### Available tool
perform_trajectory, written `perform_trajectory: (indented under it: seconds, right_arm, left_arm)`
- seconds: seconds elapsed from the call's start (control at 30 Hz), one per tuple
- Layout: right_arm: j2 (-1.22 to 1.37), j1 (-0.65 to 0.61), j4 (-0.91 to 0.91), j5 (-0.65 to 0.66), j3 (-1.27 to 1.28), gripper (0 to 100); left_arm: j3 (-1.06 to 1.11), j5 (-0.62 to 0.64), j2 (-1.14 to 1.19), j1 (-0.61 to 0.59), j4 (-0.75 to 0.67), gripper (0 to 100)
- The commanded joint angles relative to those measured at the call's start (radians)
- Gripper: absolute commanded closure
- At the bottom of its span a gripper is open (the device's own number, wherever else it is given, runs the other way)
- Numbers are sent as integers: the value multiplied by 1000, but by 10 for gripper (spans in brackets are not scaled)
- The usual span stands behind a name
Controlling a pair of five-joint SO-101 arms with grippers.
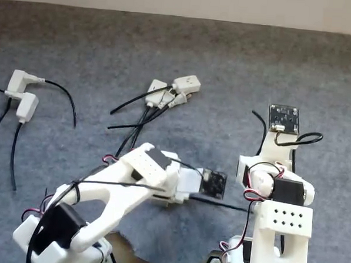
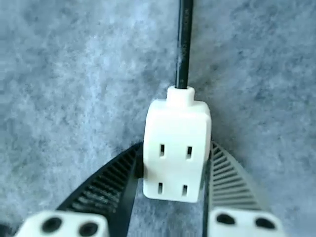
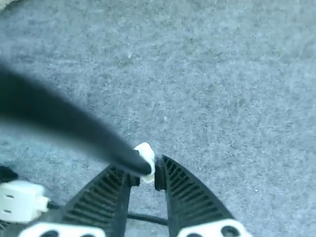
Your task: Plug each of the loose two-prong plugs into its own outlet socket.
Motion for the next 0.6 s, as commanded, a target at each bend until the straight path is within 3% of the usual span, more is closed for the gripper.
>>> perform_trajectory:
  seconds: [0.0, 0.1, 0.23, 0.47, 0.57]
  right_arm:
    - [-13, -12, 4, 17, -54, 993]
    - [-13, -12, 4, 18, -54, 993]
    - [-13, -12, 4, 18, -56, 993]
    - [-13, -13, 5, 18, -54, 993]
    - [-13, -13, 7, 18, -54, 993]
  left_arm:
    - [-117, 5, -13, -105, 77, 867]
    - [-189, 21, -13, -107, 189, 869]
    - [-334, 224, -2, -111, 285, 870]
    - [-387, 720, 131, -162, 186, 870]
    - [-412, 812, 246, -162, 172, 870]
